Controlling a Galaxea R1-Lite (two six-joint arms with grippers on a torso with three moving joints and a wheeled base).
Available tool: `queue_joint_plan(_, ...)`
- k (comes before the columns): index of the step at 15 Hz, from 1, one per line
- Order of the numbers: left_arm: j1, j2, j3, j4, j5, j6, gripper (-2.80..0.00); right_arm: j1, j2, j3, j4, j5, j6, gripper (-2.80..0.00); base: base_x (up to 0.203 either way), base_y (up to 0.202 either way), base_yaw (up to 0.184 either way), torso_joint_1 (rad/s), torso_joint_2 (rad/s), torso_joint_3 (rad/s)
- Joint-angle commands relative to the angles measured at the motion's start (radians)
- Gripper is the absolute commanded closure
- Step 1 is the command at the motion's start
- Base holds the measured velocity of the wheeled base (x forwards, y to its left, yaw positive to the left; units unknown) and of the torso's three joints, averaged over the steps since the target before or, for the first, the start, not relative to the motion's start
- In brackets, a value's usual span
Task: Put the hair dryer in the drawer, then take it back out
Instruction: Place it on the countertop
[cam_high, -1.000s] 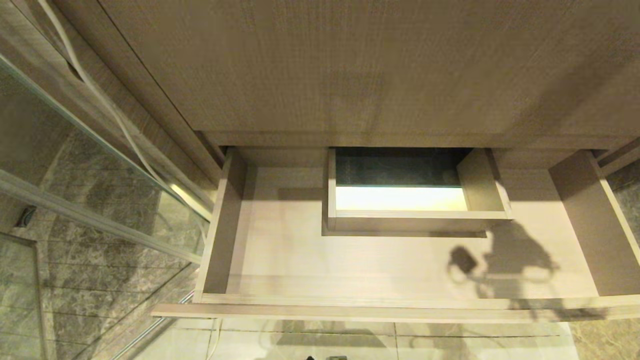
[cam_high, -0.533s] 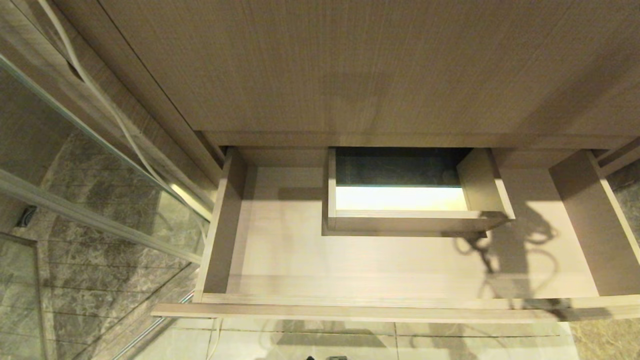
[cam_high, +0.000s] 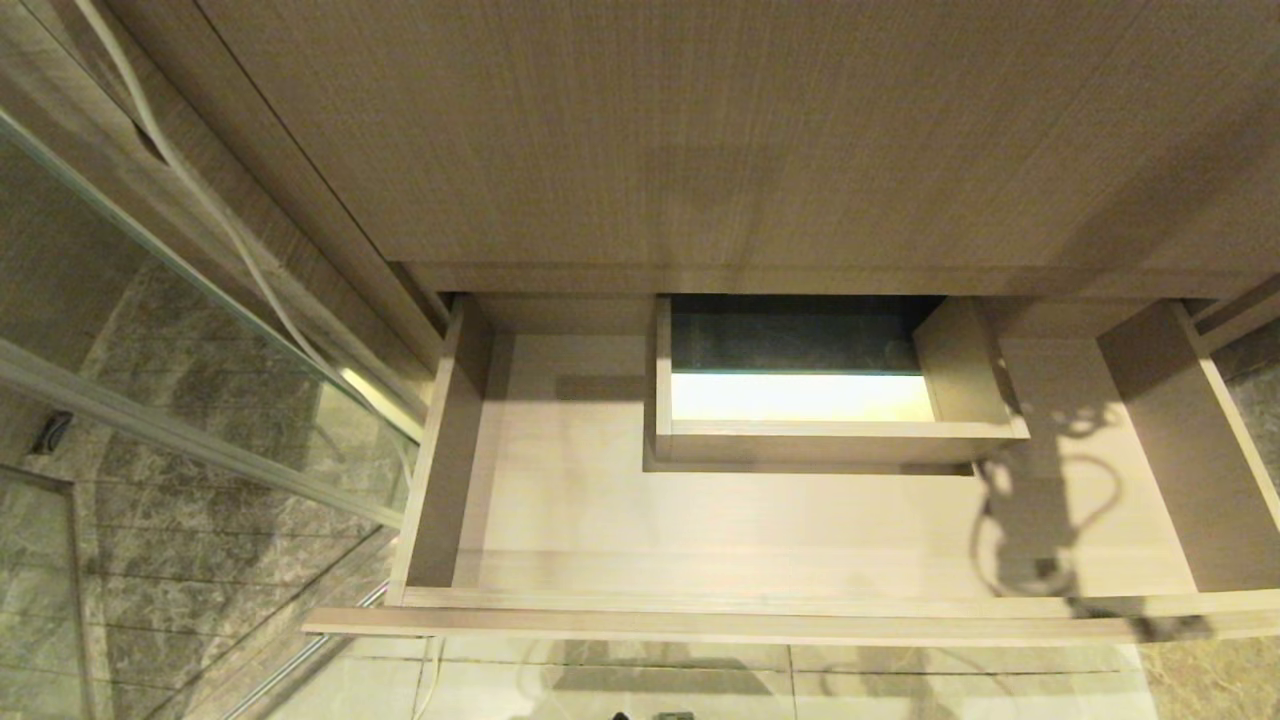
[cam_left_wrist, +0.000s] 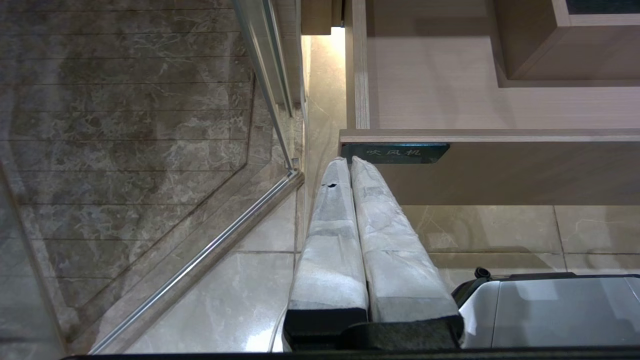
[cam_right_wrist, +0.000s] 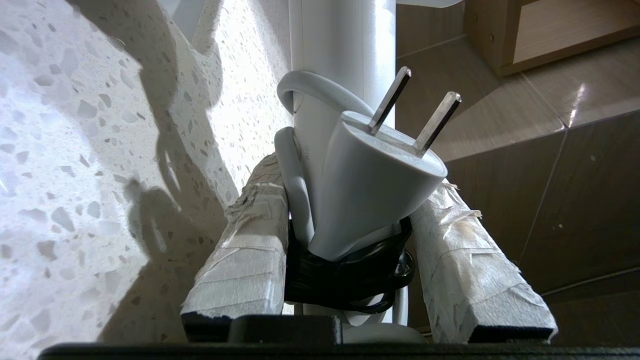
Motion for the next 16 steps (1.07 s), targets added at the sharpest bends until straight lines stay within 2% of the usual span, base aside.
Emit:
queue_joint_plan(1, 0.0, 0.0, 0.0, 0.0, 0.0, 0.0, 0.0, 0.0, 0.029, 0.002, 0.004, 0.003, -0.009, 0.0, 0.0, 0.0, 0.0, 0.0, 0.0, 0.0)
queue_joint_plan(4, 0.0, 0.0, 0.0, 0.0, 0.0, 0.0, 0.0, -0.001, 0.038, -0.002, 0.001, 0.005, -0.019, 0.0, 0.0, 0.0, 0.0, 0.0, 0.0, 0.0)
queue_joint_plan(5, 0.0, 0.0, 0.0, 0.0, 0.0, 0.0, 0.0, -0.001, 0.038, -0.001, 0.002, 0.005, -0.012, -2.8, 0.0, 0.0, 0.0, 0.0, 0.0, 0.0)
queue_joint_plan(8, 0.0, 0.0, 0.0, 0.0, 0.0, 0.0, 0.0, -0.001, 0.034, -0.009, -0.003, 0.005, -0.009, -2.8, 0.0, 0.0, 0.0, 0.0, 0.0, 0.0)
queue_joint_plan(11, 0.0, 0.0, 0.0, 0.0, 0.0, 0.0, 0.0, -0.001, 0.026, -0.009, -0.067, 0.0, -0.009, -2.8, 0.0, 0.0, 0.0, 0.0, 0.0, 0.0)
queue_joint_plan(16, 0.0, 0.0, 0.0, 0.0, 0.0, 0.0, 0.0, -0.001, -0.021, 0.007, -0.056, -0.001, -0.009, -2.8, 0.0, 0.0, 0.0, 0.0, 0.0, 0.0)
